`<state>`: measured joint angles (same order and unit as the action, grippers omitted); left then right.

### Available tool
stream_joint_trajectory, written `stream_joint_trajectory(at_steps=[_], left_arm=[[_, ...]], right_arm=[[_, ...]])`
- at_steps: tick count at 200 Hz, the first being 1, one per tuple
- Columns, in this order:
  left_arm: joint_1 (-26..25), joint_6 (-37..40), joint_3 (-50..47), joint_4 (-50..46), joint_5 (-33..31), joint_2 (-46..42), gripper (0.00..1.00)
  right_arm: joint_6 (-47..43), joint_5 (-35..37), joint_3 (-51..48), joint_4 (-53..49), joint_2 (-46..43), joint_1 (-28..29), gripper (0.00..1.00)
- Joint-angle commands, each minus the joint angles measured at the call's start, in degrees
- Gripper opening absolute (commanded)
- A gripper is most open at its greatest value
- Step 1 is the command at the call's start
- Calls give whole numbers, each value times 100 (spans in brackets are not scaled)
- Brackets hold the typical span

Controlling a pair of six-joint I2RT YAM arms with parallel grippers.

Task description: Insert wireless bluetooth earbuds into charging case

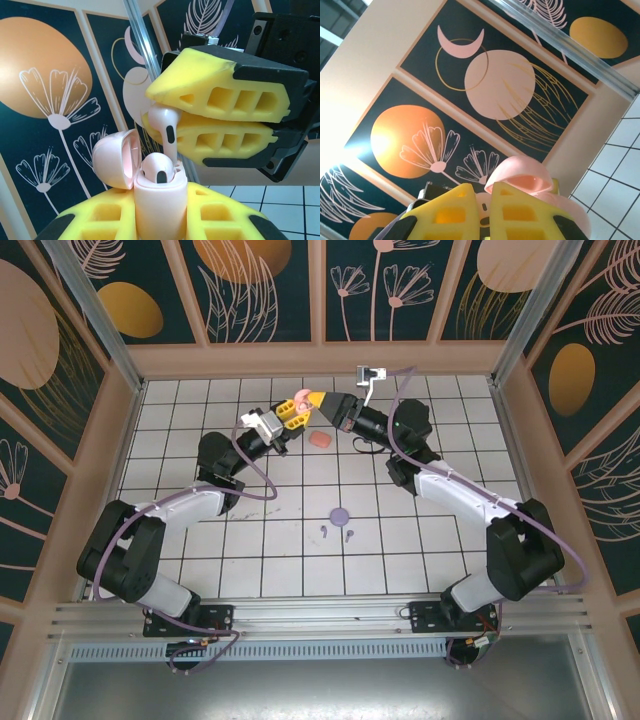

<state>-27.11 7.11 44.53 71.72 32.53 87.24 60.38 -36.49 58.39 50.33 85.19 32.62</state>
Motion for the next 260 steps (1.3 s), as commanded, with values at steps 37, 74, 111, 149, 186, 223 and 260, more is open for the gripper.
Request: stream_joint_trajectory(at_steps=[37, 74, 111, 149, 186, 223, 260], left_arm=[[-51, 141, 227, 335, 124, -137, 0], [-57, 102, 222, 334, 127, -211, 0], [-63, 54, 222, 341, 144, -276, 0], [-75, 50, 232, 299, 131, -278, 0], [-92, 28, 231, 285, 129, -278, 0], [-101, 8, 222, 257, 112, -291, 0], [-110, -83, 187, 222, -23, -296, 0]], right_arm=[[-48, -265, -175, 108, 28, 63, 1], [-230, 274, -306, -649, -160, -37, 2], [-355, 501, -248, -1188, -197, -72, 8], [-376, 515, -184, -1294, -197, -72, 18], [-443, 617, -95, -1476, -240, -72, 30], [-500, 676, 19, -1695, -265, -81, 40], [-577, 788, 86, -1922, -310, -98, 50]])
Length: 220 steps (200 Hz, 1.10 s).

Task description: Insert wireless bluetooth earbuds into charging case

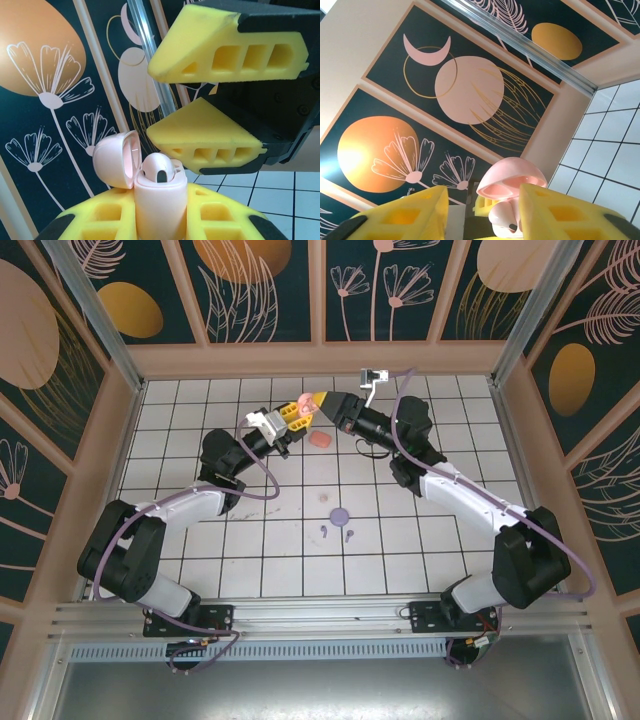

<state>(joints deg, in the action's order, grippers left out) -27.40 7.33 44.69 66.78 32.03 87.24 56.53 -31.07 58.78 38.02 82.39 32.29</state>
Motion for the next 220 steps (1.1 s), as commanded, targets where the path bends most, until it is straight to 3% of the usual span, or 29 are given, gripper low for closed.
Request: stream_joint_trajectory(at_steps=[1, 54, 75, 127, 170, 220], left_arm=[[-82, -107, 172, 715, 16, -296, 0], [-82, -514, -230, 897, -928, -352, 0], [-82, -399, -381, 686, -1408, -544, 0], [-82, -379, -468, -100, -2565, -899, 0], [-73, -323, -396, -366, -3431, -979, 0], [63, -381, -197, -616, -4036, -937, 0]], right_arm=[[-194, 248, 46, -700, -35, -65, 51], [-467, 734, -576, -1659, -779, -335, 62], [-824, 1094, -728, -2662, -1034, -338, 63], [-1959, 1337, -728, -4371, -548, 47, 60], [-1382, 1467, -245, -4772, 470, 668, 53], [-78, 1359, 560, -5351, 1585, 1139, 49]])
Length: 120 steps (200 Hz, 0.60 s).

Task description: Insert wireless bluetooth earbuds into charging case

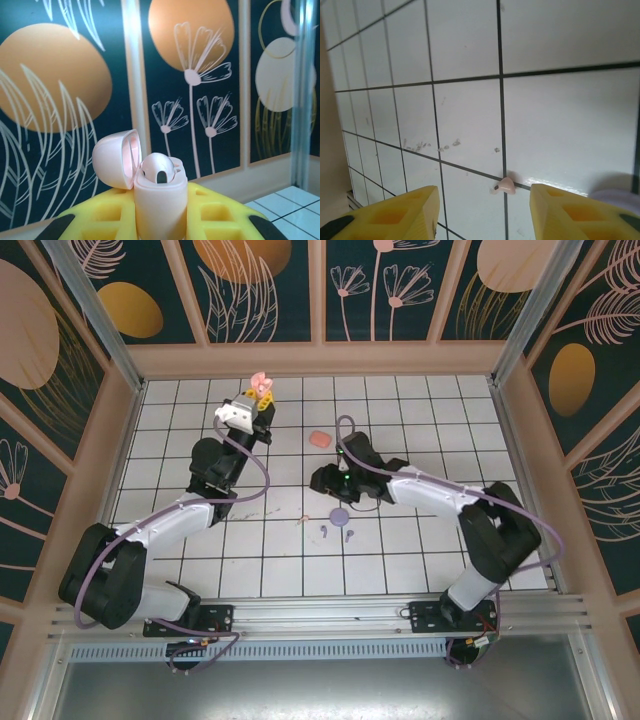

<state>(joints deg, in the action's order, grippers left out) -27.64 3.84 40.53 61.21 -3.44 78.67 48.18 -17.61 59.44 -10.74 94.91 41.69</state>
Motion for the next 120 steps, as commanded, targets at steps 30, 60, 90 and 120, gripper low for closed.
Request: stream_joint_trajectory(at_steps=[30, 60, 90, 120], left_arm=[[212, -87, 152, 43, -569, -142, 0], [367, -145, 4, 188, -625, -265, 0], [507, -187, -83, 265, -623, -368, 0], [574, -149, -192, 377, -631, -428, 0]], right_arm=[[1334, 9, 1065, -965, 859, 454, 44], [1683, 73, 1560, -1507, 1214, 649, 44], [1842, 134, 1871, -2068, 1410, 752, 44], [1935, 144, 2036, -2494, 1553, 805, 44]])
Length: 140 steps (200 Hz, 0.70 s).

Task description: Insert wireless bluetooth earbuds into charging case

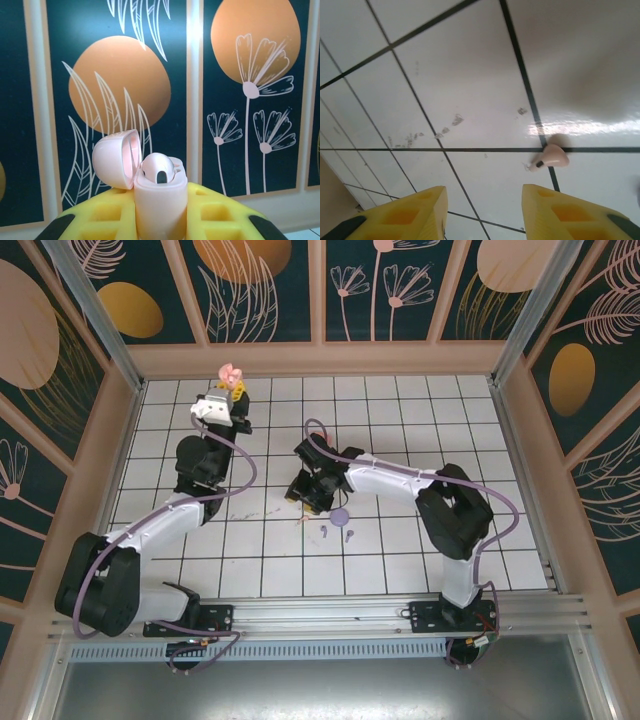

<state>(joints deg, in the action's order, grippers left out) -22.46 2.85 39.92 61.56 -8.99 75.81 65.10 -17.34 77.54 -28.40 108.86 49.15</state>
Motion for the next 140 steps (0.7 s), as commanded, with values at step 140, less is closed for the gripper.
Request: stream_joint_trajectory(at_steps=[140], left_arm=[[91, -224, -371, 754, 3, -125, 0]], right_arm=[[389, -186, 526, -1001, 757, 69, 44]])
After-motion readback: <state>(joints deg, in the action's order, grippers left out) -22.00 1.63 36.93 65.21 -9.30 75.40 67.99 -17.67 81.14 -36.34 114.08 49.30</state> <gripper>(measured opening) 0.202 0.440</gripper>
